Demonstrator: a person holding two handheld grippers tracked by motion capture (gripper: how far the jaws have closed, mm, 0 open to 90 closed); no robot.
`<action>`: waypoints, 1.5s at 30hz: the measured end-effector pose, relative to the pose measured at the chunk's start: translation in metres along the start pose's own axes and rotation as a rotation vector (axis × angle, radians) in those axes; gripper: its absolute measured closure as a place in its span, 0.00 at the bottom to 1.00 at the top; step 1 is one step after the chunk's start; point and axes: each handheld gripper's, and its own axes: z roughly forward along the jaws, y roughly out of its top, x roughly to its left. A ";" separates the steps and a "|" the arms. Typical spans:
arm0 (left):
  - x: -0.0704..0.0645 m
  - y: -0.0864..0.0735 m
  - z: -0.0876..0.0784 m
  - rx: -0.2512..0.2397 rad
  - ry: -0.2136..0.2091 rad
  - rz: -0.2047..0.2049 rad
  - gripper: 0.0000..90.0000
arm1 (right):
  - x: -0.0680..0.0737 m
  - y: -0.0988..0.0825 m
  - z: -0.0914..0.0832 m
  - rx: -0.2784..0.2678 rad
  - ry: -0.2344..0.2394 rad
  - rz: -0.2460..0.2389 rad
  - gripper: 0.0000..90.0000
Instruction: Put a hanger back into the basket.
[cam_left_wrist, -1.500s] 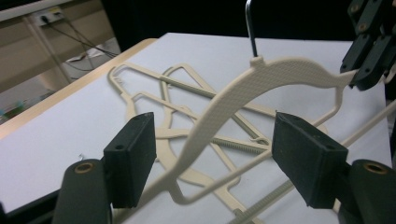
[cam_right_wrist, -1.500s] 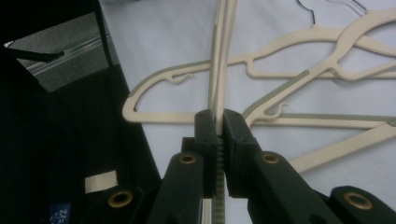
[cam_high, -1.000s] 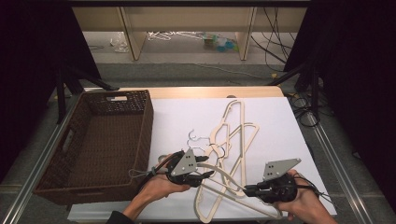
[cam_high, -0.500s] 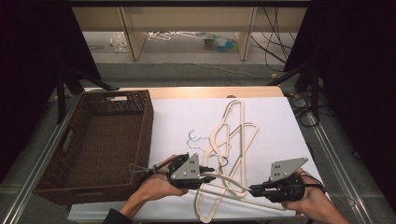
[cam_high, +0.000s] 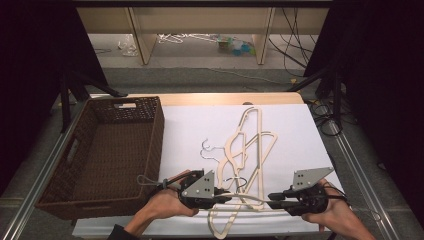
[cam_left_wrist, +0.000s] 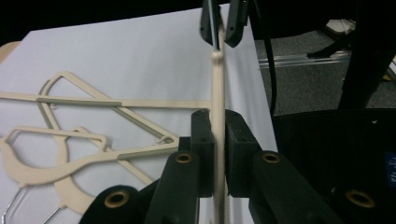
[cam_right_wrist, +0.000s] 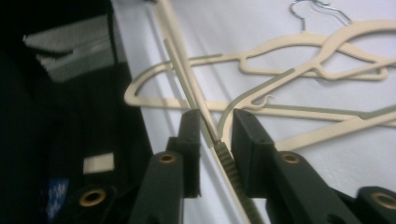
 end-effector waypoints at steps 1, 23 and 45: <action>0.000 0.002 -0.001 0.007 -0.009 0.001 0.94 | 0.000 0.000 0.000 -0.009 -0.004 0.027 0.79; 0.012 0.030 -0.061 -0.011 0.178 -0.151 0.95 | 0.002 0.007 -0.032 -0.344 -0.272 0.212 0.30; 0.069 0.049 -0.195 -0.112 0.510 -0.320 0.95 | 0.012 -0.010 0.002 -0.279 -0.242 0.217 0.28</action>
